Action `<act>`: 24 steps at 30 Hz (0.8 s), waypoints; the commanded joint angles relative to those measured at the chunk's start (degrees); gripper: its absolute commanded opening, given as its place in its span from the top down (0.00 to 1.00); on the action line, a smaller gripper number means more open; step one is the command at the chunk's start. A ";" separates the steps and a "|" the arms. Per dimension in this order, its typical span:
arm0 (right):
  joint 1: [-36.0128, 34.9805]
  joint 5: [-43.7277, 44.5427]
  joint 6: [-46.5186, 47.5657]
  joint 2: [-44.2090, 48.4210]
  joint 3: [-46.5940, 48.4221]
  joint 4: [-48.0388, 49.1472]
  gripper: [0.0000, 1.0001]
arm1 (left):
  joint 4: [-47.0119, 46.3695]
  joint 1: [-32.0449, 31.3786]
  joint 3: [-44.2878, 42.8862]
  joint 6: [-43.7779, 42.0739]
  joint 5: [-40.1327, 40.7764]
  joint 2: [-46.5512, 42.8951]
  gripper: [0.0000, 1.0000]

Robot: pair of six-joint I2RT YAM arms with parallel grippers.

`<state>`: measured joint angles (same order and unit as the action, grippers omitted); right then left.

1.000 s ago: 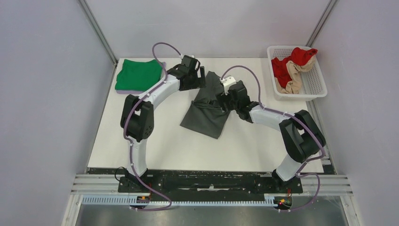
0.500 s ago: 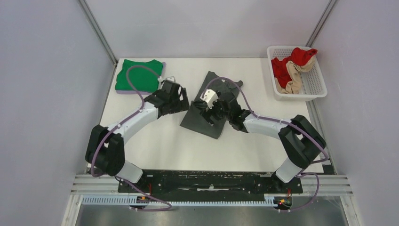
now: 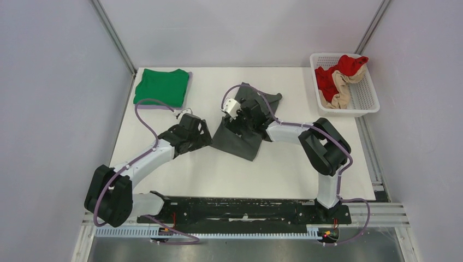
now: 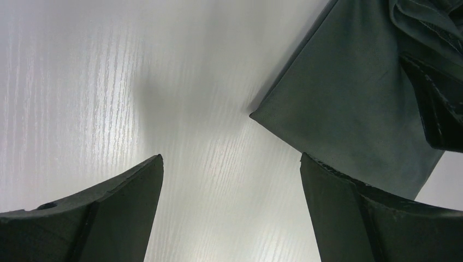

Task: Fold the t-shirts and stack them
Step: Fold the folded rectangular tshirt in 1/3 of the way

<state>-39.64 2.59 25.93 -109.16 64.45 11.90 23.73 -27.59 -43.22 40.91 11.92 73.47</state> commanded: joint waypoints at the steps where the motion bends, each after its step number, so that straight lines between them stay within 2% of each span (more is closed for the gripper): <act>1: 0.07 1.78 1.34 -2.80 4.44 1.05 0.02 | -2.12 0.26 1.15 2.52 1.61 -1.57 0.00; 6: 2.07 6.59 -5.46 -4.23 5.60 5.57 0.02 | -2.70 0.26 2.55 2.77 1.71 -1.72 0.00; 11: 7.64 6.30 -15.63 -3.95 5.44 9.95 0.02 | -3.22 0.26 3.35 2.78 1.26 -1.34 0.00; 14: 10.97 6.24 -20.29 -5.09 8.13 8.65 0.02 | -3.58 0.25 3.40 2.53 1.14 -1.06 0.00; 19: 13.43 6.27 -22.84 -5.69 12.38 3.84 0.02 | -3.67 0.26 3.05 2.29 0.58 -0.21 0.00; 24: 13.60 5.19 -23.26 -0.31 7.37 4.73 0.02 | -4.40 0.25 3.52 2.25 -0.25 0.09 0.00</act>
<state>-25.26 8.62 5.02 -114.43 74.24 16.25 22.06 -27.59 -39.92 41.56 11.86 73.19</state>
